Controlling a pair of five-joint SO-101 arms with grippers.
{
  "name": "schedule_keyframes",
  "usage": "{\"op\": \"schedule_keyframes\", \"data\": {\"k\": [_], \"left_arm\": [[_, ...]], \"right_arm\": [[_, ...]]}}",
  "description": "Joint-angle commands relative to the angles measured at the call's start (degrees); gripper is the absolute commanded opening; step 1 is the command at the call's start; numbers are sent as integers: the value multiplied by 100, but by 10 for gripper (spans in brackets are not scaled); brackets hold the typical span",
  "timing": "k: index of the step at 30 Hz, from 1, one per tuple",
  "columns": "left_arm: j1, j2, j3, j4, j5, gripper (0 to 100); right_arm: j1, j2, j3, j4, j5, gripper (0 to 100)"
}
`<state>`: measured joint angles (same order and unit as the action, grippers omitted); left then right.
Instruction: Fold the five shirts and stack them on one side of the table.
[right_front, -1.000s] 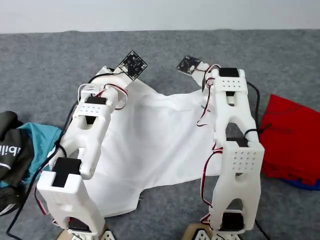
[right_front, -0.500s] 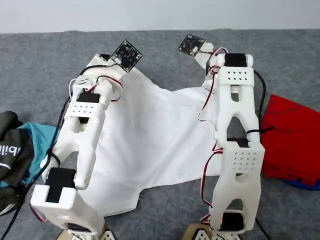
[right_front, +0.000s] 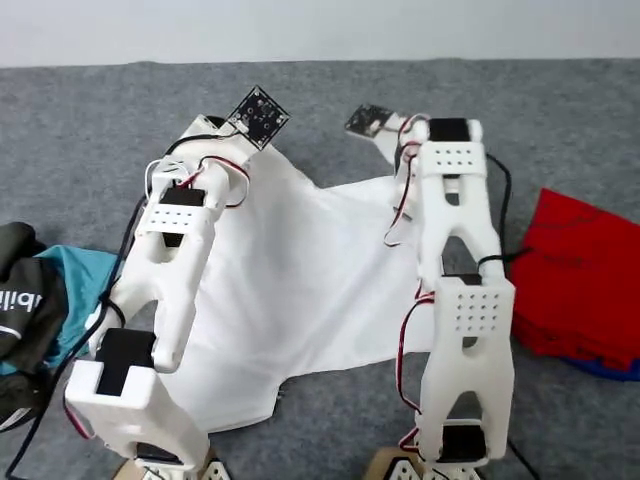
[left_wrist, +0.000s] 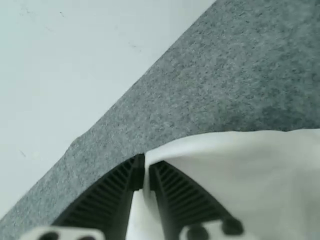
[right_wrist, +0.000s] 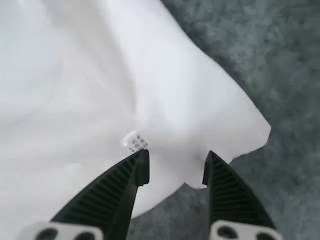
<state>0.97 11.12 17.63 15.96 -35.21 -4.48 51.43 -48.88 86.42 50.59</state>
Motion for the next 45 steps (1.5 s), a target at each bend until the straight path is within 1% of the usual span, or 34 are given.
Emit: {"op": "schedule_keyframes", "data": {"k": [1, 3, 5, 7, 8, 17, 21, 26, 29, 31, 34, 36, 38, 43, 45], "left_arm": [[35, -26, -127, 26, -62, 5], [35, -18, -119, 26, -62, 5], [26, -18, -119, 26, -62, 5], [18, -18, -119, 26, -62, 5], [18, -26, -119, 26, -62, 5], [35, -70, -189, 26, -62, 5], [-18, -88, -470, 26, -62, 5], [-53, -659, -593, 9, -62, 5], [-53, -826, -593, -44, -62, 5], [-97, -800, -593, -264, -62, 5], [-273, -738, -593, -888, -62, 5], [-316, -747, -593, -1037, -62, 5], [-308, -774, -585, -791, -70, 5], [-264, -712, -549, 255, -88, 5], [-185, -651, -541, 466, -70, 5]], "right_arm": [[4, 119, -334, -295, -62, 188], [4, 198, -334, -391, -62, 179], [4, 207, -343, -505, 18, 117], [4, 198, -387, -523, 369, 54], [13, 198, -501, -479, 448, 41], [119, 215, -2295, 259, 536, 35], [119, 224, -2980, 505, 554, 35], [127, 215, -3807, 725, 554, 35], [127, 259, -3991, 690, 554, 35], [127, 277, -3991, 637, 545, 35], [127, 347, -3947, 409, 527, 35], [127, 418, -3965, 391, 527, 35], [119, 453, -3947, 523, 527, 35], [31, 558, -3815, 884, 369, 41], [-40, 699, -3684, 1051, 360, 63]]}}
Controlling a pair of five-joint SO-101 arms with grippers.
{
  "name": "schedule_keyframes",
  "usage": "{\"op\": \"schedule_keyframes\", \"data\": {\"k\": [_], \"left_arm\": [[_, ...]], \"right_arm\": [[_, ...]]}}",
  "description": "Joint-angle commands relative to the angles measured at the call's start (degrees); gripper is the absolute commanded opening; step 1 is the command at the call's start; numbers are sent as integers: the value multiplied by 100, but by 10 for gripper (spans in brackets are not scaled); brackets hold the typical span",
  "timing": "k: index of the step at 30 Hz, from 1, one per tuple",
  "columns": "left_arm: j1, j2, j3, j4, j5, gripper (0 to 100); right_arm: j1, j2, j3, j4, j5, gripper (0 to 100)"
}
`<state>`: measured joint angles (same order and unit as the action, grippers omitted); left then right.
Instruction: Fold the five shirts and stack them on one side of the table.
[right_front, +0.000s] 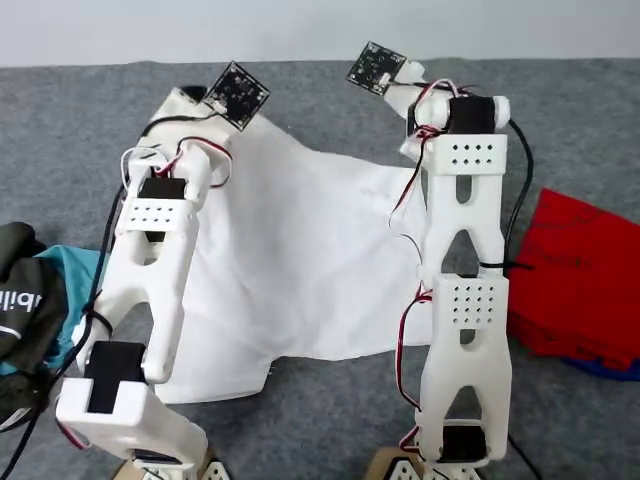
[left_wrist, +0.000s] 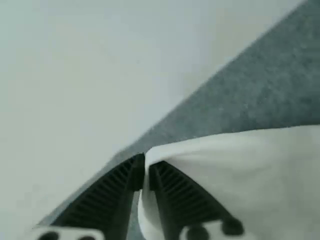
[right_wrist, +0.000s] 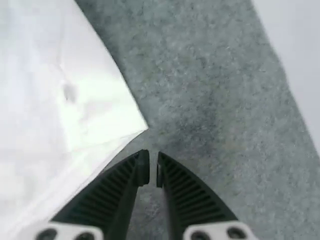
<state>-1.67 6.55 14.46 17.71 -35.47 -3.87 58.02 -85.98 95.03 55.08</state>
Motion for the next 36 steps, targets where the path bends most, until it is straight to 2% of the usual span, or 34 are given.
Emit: {"op": "schedule_keyframes", "data": {"k": [1, 4, 7, 20, 23, 27, 36], "left_arm": [[123, -141, -207, 325, -44, 5], [211, -26, -145, 343, -44, 5], [273, -35, 40, 343, -44, 5], [299, -62, 391, 343, -44, 5], [299, -62, 391, 343, -44, 5], [299, -62, 391, 343, -44, 5], [299, -62, 374, 343, -53, 5]], "right_arm": [[-180, 119, 79, 277, -97, 91], [-330, 435, 158, 409, -466, 170], [-444, 769, 158, 382, -721, 202], [-514, 1587, 141, -40, -721, 201], [-497, 1710, 141, -233, -703, 154], [-497, 1763, 141, -303, -290, 69], [-259, 1596, -404, -13, 26, 28]]}}
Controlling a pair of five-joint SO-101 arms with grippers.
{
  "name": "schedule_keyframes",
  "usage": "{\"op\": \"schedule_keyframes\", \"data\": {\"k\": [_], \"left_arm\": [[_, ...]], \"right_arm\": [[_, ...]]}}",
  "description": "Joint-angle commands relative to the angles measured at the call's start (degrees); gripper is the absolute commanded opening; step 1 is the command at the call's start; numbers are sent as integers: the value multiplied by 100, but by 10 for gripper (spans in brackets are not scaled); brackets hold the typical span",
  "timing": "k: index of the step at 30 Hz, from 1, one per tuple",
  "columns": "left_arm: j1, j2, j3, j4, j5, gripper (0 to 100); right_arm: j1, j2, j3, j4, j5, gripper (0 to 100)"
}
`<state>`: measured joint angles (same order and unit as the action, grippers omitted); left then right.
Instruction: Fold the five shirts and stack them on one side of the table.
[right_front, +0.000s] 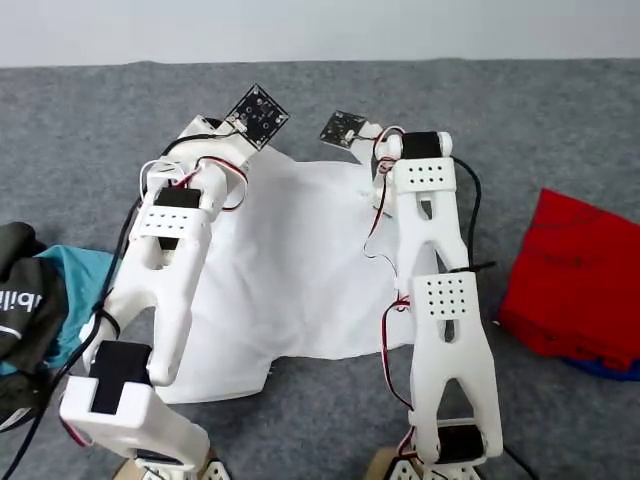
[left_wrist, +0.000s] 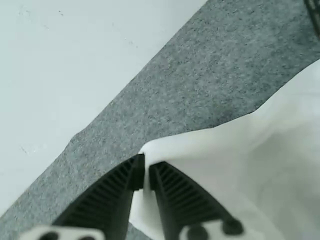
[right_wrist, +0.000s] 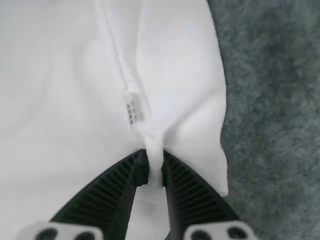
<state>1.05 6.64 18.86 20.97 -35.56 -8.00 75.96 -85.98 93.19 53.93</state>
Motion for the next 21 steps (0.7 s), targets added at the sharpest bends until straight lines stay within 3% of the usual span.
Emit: {"op": "schedule_keyframes", "data": {"k": [1, 12, 21], "left_arm": [[26, -70, -75, 18, -44, 5], [132, -70, -57, 9, -44, 5], [132, -44, -57, 9, -26, 5]], "right_arm": [[180, -207, -501, 242, 176, 28], [426, -242, -738, 312, 299, 14], [382, -198, -554, 268, 273, 81]]}}
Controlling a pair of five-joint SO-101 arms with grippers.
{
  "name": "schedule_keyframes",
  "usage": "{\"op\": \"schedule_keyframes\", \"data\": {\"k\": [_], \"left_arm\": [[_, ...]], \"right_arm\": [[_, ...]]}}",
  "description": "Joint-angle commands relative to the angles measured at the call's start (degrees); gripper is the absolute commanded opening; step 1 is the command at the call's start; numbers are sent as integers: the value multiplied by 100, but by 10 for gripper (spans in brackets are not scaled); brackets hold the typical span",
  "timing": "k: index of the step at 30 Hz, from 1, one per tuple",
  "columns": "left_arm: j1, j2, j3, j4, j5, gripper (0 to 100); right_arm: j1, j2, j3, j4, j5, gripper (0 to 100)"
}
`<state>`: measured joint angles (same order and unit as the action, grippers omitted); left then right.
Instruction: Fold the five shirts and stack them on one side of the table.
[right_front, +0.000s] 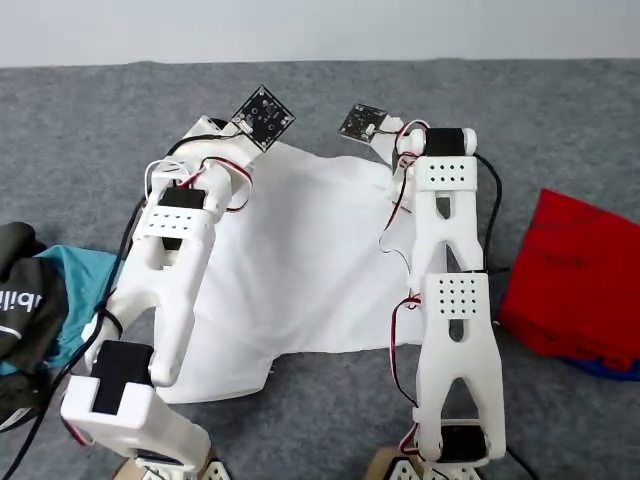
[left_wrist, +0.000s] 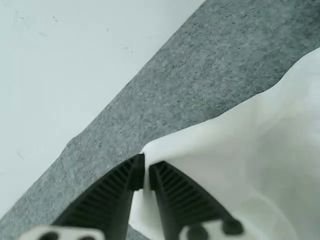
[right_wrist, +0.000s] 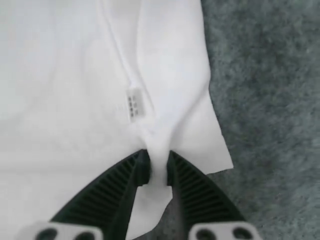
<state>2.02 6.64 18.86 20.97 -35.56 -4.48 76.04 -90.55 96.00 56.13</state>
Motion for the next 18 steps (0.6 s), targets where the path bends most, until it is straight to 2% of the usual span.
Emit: {"op": "schedule_keyframes", "data": {"k": [1, 9, 13, 18], "left_arm": [[35, -44, -57, 9, -26, 5], [35, -44, -48, 18, -26, 5], [35, -35, -48, 18, -26, 5], [35, -35, -48, 18, -26, 5]], "right_arm": [[31, -207, -97, -13, 53, 82], [31, -233, -132, -4, 70, 77], [22, -303, -325, 40, 290, 10], [48, -400, -519, 40, 316, 12]]}}
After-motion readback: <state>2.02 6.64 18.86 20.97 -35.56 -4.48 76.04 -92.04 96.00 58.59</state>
